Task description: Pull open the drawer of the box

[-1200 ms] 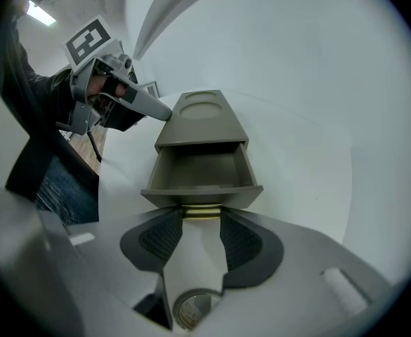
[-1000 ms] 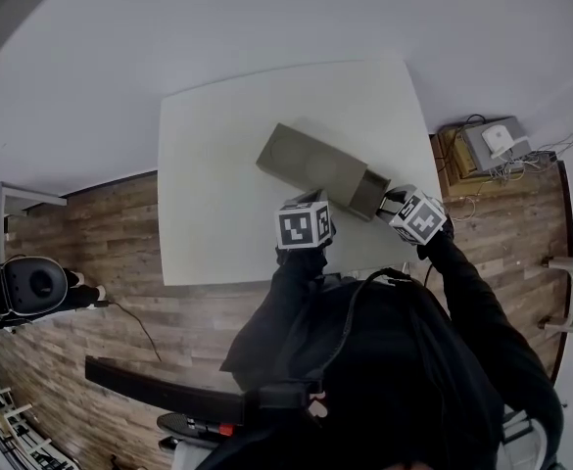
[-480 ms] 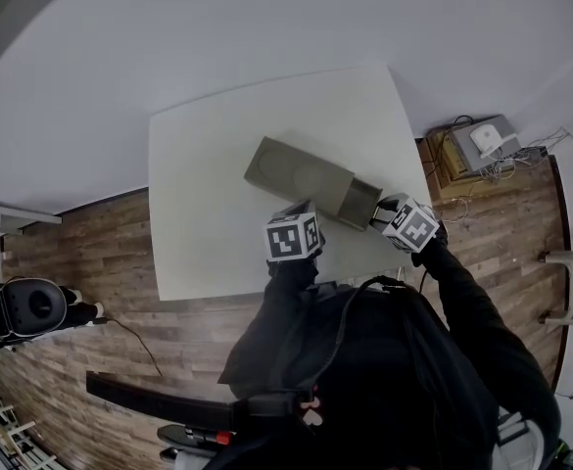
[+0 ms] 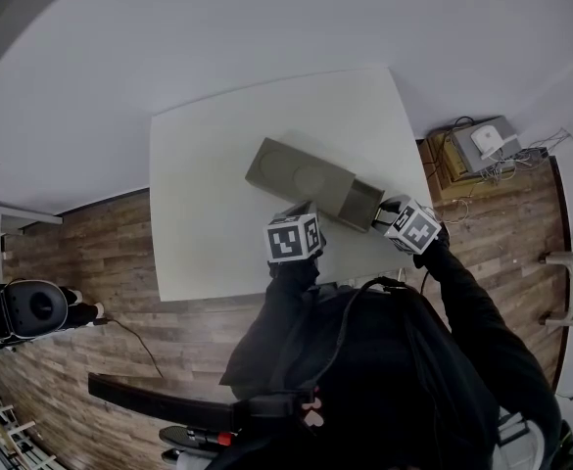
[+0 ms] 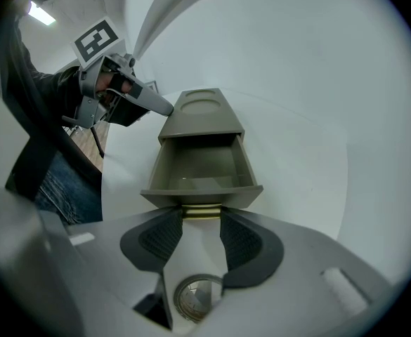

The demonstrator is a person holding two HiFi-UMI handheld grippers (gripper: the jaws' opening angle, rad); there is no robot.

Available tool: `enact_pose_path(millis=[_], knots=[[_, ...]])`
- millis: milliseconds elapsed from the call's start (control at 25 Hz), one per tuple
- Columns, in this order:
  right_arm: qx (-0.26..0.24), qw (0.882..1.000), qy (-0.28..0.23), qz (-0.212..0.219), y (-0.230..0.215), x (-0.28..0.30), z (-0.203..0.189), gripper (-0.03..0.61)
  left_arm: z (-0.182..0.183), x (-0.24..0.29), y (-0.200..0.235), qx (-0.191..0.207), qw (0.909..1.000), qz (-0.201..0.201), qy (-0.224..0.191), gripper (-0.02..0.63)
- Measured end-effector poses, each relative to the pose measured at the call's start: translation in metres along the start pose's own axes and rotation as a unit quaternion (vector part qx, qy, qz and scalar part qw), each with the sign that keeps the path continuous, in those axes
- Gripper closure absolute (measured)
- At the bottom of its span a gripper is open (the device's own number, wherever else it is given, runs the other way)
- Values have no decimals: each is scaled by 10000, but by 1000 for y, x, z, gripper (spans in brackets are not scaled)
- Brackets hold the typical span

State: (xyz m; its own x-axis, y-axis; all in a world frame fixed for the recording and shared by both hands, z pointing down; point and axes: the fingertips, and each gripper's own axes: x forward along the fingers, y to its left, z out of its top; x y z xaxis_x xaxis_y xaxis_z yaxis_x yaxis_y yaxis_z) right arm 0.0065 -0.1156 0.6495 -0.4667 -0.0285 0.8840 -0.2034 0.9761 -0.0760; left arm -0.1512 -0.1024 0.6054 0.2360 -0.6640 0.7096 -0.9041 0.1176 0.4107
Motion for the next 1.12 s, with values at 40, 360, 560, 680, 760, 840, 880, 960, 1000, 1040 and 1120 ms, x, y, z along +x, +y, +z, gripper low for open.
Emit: enact_pose_path(millis=[40,360,560,680,760,840,880,960,1000,1040,1120], knots=[[1,10000,-2,-4,0,-1,-1,416,-1,0,0,-3,10000,1,12,618],[-15,10000,-25,-36,-1,-2,-2,416,0,0,0,-12,10000,0,37,619],[-1,10000,-11,-27,-2,-3,-4,416,2,-1,-1,8,10000,19,45,620],[0,10000,-1,-19,-2,-5,-6,416,4,-2,-1,15,10000,36,35,618],[-12,10000,-9,-26,-2,-6,-8,416,1,1,-1,-10,10000,2,57,620],[-15,10000,-15,-29,-2,-6,-9,416,1,1,-1,-18,10000,-9,54,620],[-10,10000,-5,-26,-2,-6,-10,416,1,0,-1,-17,10000,-1,39,620],[9,10000,6,-19,-2,-6,-11,416,3,-2,0,-8,10000,23,7,619],[14,10000,-4,-15,-1,-6,-12,416,4,-2,0,1,10000,34,-3,620],[7,10000,-16,-15,-1,-6,-12,416,4,-3,0,5,10000,36,-4,620],[-1,10000,-3,-19,-1,-8,-13,416,2,-1,0,-13,10000,3,18,620]])
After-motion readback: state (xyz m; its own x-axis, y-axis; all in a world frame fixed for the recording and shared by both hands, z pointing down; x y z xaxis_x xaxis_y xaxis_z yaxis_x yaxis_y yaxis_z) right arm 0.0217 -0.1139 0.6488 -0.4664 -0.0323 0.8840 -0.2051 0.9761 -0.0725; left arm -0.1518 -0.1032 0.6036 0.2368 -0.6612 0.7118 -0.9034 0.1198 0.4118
